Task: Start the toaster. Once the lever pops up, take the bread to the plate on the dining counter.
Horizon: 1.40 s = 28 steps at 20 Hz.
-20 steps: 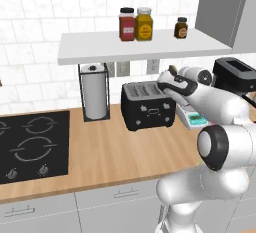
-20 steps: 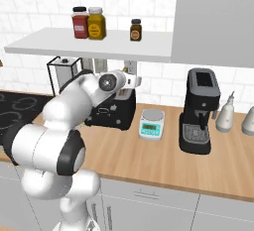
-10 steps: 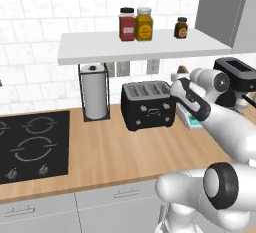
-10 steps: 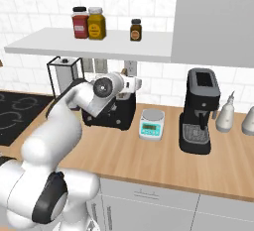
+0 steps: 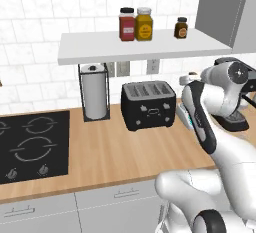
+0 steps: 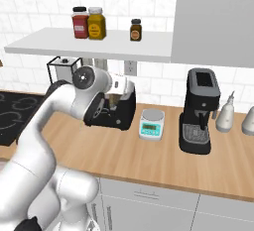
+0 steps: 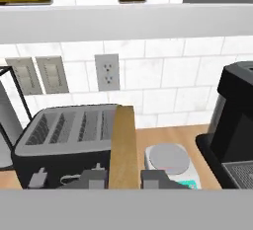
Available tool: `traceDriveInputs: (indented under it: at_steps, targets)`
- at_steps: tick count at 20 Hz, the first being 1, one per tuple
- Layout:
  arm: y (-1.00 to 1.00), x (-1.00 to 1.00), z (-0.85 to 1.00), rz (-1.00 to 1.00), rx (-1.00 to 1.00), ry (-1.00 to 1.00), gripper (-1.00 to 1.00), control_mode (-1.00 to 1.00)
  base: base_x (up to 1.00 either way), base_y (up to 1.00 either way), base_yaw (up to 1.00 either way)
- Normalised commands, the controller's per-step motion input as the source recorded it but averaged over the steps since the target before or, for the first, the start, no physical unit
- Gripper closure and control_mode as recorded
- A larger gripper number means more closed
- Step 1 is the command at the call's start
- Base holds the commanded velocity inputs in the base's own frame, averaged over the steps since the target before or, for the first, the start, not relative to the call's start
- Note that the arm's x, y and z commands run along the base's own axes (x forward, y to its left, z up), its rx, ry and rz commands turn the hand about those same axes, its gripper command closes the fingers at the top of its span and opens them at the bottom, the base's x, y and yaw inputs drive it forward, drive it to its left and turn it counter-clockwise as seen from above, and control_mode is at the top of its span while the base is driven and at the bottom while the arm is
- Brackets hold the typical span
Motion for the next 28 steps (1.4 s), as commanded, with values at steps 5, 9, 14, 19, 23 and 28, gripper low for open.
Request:
traceDriveInputs:
  at_steps: [5, 9, 14, 19, 23, 28]
  targets:
    - [0.36, -0.95, 0.01, 0.00, 0.00, 0.01, 1.00, -1.00, 0.00, 0.00, 0.00]
    - [0.51, -0.76, 0.00, 0.00, 0.00, 0.00, 1.00, -1.00, 0.00, 0.00, 0.00]
    - [0.50, -0.66, 0.00, 0.00, 0.00, 0.04, 1.00, -1.00, 0.00, 0.00, 0.00]
    - [0.21, -0.83, 0.04, 0.00, 0.00, 0.00, 1.00, -1.00, 0.00, 0.00, 0.00]
    - [0.08, -0.69, 0.01, 0.00, 0.00, 0.00, 1.00, -1.00, 0.00, 0.00, 0.00]
    - [0.01, -0.13, 0.00, 0.00, 0.00, 0.00, 1.00, 1.00, -0.74, 0.00, -0.03]
